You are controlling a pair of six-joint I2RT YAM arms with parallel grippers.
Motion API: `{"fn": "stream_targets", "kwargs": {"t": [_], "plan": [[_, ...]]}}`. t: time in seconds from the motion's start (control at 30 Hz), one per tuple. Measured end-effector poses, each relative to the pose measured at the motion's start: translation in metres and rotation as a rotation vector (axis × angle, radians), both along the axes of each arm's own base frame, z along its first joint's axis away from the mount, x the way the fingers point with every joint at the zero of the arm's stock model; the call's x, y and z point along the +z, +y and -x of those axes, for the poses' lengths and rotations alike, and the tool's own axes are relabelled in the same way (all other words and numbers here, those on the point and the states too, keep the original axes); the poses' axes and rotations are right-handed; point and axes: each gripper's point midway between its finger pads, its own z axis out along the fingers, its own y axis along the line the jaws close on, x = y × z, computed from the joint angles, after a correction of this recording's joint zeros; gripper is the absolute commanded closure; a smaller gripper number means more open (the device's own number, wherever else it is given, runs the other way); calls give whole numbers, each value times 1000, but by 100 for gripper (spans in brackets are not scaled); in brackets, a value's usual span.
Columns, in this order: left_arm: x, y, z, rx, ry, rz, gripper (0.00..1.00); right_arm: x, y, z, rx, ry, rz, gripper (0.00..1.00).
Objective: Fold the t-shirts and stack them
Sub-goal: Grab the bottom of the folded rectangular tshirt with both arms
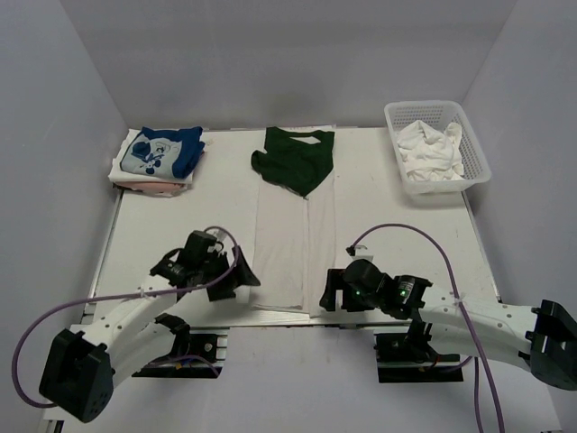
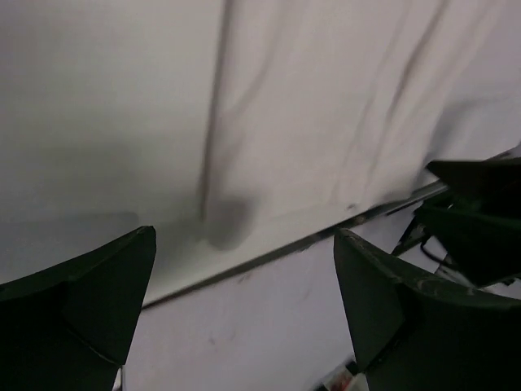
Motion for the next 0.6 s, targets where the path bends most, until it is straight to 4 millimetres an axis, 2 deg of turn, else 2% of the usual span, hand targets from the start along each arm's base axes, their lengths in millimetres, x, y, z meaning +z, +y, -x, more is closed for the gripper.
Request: {"fn": "stream_targets", "kwargs": {"t": [0.07,0.1,0.2,0.3,0.43,0.57,0.6], "plan": [[-18,8,28,4,90,-17,5,-3,0,2,-1,21,6,9],[-23,10,36,6,110,-18,6,-5,0,3,-1,31,6,9],[-31,10,48,5,146,-3,16,-13,-1,6,-2,58,8,9],[-37,5,56,-11,187,14,26,-13,2,5,-9,66,-12,15],[-42,-3,55,-28,209,26,42,-15,7,6,-9,80,-35,28],[-48,-7,51,-32,220,25,57,-19,6,8,-6,100,-27,49],[-49,-8,50,-32,221,23,64,-21,6,9,-4,103,-25,57]]}}
